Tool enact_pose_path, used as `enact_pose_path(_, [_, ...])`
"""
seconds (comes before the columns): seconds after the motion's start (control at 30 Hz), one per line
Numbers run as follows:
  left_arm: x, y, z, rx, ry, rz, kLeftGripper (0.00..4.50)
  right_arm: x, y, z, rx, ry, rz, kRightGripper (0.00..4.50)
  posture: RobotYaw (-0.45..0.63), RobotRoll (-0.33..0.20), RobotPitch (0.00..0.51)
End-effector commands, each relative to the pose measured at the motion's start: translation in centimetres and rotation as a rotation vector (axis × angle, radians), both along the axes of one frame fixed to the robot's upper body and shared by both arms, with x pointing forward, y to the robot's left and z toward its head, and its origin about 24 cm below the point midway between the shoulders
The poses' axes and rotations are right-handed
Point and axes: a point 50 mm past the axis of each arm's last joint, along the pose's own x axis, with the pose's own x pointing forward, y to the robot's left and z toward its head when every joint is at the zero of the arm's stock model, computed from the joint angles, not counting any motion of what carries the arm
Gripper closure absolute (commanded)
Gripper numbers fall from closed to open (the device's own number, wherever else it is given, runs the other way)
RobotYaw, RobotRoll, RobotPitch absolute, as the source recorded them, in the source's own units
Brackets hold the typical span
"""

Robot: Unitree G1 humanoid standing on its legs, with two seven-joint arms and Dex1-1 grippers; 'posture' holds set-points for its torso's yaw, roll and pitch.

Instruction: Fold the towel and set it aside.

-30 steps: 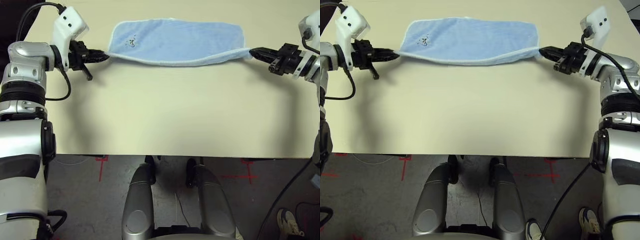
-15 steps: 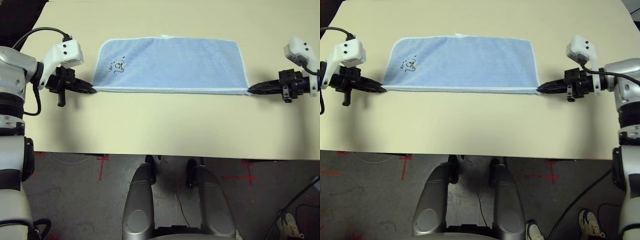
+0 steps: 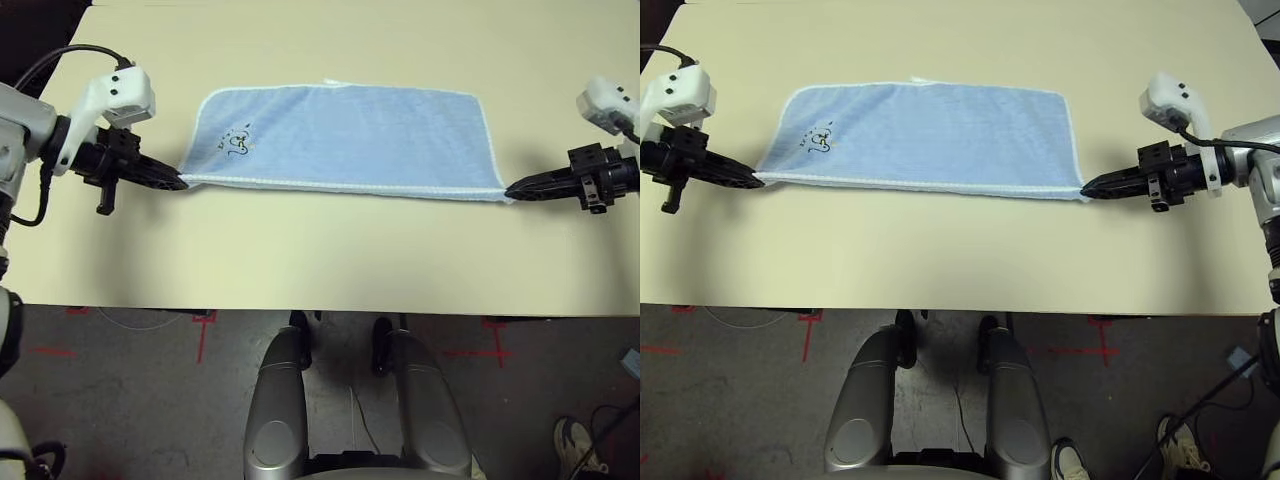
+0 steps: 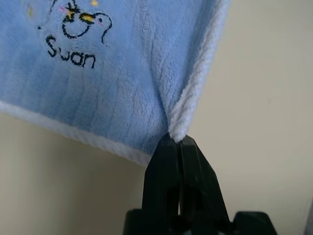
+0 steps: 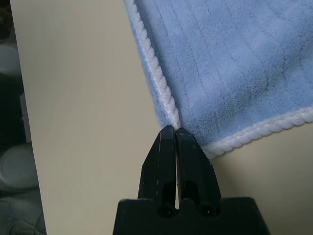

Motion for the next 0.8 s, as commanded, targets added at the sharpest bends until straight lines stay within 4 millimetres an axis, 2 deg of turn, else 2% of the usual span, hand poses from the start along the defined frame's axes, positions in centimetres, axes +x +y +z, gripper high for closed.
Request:
enact_pose_path(0.03, [-0.8, 0.8, -0.3, 0.018, 0.045, 0.016, 4.43, -0.7, -0.7, -0.4, -0.042, 0.023, 0.002, 4.50, 0.05, 0.000, 0.333])
enact_pose_path(0.33, [-1.4, 1.9, -1.0, 0.073, 0.077, 0.005, 4.43, -1.3, -1.0, 0.3, -0.040, 0.041, 0.003, 4.50, 0.04, 0.000, 0.333])
enact_pose_path(0.47, [-1.4, 2.1, -1.0, 0.067, 0.071, 0.005, 4.43, -0.7, -1.4, 0.8, -0.027, 0.002, -0.014, 4.50, 0.04, 0.000, 0.332])
enact_pose_path(0.67, [0.0, 2.0, -0.1, 0.016, 0.004, 0.028, 4.43, 0.4, -1.9, 1.3, 0.023, -0.050, -0.052, 4.50, 0.04, 0.000, 0.333])
enact_pose_path(0.8, [1.1, 1.7, 0.3, -0.081, -0.025, 0.067, 4.43, 1.0, -1.8, 1.8, 0.135, -0.065, -0.086, 4.50, 0.05, 0.000, 0.330])
